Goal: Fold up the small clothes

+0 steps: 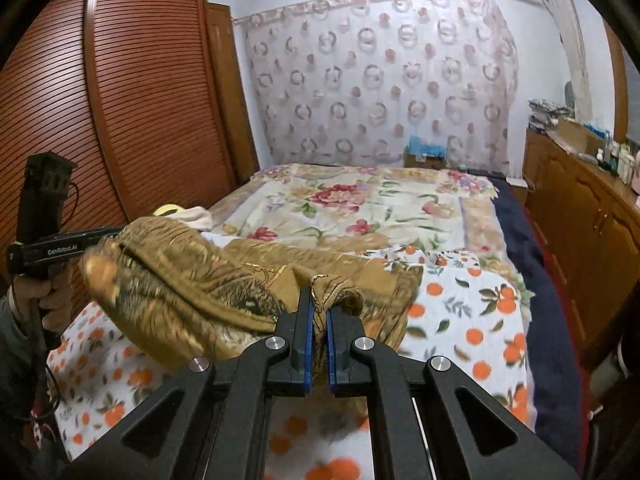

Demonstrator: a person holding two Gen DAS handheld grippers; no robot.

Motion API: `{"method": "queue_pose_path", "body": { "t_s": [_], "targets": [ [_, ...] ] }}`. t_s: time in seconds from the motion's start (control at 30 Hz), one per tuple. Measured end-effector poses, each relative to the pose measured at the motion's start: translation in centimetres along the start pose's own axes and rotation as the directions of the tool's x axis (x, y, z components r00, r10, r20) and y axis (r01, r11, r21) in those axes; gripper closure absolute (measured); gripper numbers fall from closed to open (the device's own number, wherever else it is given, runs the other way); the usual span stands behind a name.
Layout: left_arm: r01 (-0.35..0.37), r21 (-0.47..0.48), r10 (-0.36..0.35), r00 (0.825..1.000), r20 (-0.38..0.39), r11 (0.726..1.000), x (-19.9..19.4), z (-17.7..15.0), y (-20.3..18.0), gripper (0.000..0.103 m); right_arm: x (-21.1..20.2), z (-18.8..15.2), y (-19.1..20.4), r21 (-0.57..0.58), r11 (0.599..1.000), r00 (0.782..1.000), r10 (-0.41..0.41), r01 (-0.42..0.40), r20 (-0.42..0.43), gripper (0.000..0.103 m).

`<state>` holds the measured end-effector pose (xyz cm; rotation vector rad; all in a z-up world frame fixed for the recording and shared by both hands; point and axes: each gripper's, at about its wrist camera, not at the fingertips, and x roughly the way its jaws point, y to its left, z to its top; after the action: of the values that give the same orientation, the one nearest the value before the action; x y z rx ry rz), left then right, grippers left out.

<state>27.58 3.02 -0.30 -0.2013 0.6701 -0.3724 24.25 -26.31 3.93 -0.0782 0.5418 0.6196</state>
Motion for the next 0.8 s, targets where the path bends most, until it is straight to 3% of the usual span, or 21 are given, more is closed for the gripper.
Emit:
{"method": "queue_pose_path", "body": {
  "t_s": [0.4, 0.53, 0.63, 0.67, 0.7, 0.77, 0.8],
  "targets": [
    [-0.048, -0.033, 0.045, 0.994, -0.095, 0.998, 6.1, 2.0, 2.4, 0.096, 7.3, 3.2, -1.9, 0.049, 0.998, 0.993, -0.03, 0.036, -0.11, 0.095],
    [-0.033, -0.03, 0.03, 0.995, -0.093, 0.999, 6.4, 2.7, 2.5, 0.088, 7.5, 4.6, -1.8, 0.054, 0.998, 0.992, -0.031, 0.037, -0.122, 0.09],
    [-0.026, -0.016, 0.025, 0.998, -0.061, 1.0, 5.8, 3.3, 2.4, 0.064, 7.1, 5.2, -2.4, 0.076, 0.997, 0.993, -0.023, 0.033, -0.12, 0.074],
    [-0.027, -0.012, 0.027, 0.999, -0.036, 1.0, 5.3, 3.4, 2.4, 0.054, 6.9, 5.4, -2.6, 0.08, 0.995, 0.993, -0.047, 0.055, -0.108, 0.057],
    [-0.024, -0.009, 0.024, 0.999, -0.022, 1.0, 4.9, 3.5, 2.4, 0.044, 6.5, 5.5, -2.9, 0.083, 0.994, 0.993, -0.069, 0.077, -0.093, 0.047],
    [-0.015, -0.008, 0.015, 1.0, -0.005, 1.0, 4.4, 3.8, 2.4, 0.025, 5.8, 5.8, -3.3, 0.092, 0.992, 0.994, -0.078, 0.085, -0.073, 0.047],
    [-0.013, -0.005, 0.013, 1.0, 0.0, 1.0, 4.1, 3.8, 2.4, 0.021, 5.6, 5.7, -3.1, 0.085, 0.992, 0.994, -0.084, 0.09, -0.071, 0.047]
  ]
}}
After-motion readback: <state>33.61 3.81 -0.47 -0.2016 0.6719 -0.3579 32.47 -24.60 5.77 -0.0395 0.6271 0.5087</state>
